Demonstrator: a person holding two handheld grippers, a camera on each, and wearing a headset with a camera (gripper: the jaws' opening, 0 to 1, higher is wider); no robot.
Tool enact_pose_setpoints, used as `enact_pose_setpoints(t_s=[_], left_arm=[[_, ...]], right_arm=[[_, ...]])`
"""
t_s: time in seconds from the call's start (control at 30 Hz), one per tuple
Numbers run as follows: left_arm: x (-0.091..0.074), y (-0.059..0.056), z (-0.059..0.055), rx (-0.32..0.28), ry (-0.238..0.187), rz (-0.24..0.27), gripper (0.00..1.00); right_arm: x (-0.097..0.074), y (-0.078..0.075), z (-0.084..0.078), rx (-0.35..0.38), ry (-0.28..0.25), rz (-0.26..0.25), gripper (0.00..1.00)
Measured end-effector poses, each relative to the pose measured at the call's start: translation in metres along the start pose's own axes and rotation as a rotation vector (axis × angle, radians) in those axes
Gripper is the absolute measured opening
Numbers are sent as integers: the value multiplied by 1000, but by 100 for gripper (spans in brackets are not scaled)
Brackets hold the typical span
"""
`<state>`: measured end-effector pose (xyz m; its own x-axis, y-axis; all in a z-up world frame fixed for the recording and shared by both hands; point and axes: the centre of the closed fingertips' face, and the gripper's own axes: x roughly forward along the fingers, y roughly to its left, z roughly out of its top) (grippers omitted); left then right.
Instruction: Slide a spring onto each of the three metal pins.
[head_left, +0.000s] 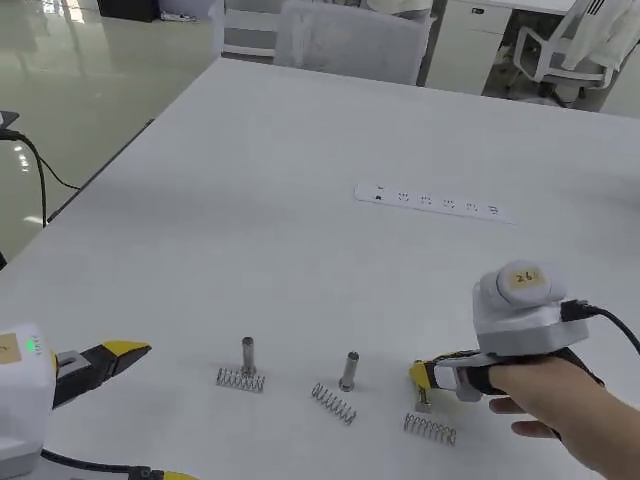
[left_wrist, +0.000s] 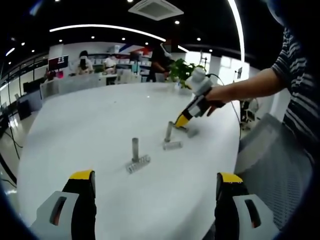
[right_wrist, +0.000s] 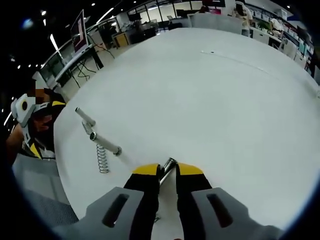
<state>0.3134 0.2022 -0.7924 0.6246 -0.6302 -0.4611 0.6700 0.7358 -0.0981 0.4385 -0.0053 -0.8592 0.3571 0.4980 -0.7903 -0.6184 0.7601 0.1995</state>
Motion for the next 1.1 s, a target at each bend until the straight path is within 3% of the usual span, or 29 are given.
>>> enact_pose_setpoints(t_s=[0.67, 1.1], left_arm=[[4, -1, -2, -7, 3, -3, 98], [3, 0, -1, -7, 2, 2, 98]], right_arm=[[-2, -3, -6, -36, -5, 4, 5], [-19, 1, -1, -38, -82, 23, 5]])
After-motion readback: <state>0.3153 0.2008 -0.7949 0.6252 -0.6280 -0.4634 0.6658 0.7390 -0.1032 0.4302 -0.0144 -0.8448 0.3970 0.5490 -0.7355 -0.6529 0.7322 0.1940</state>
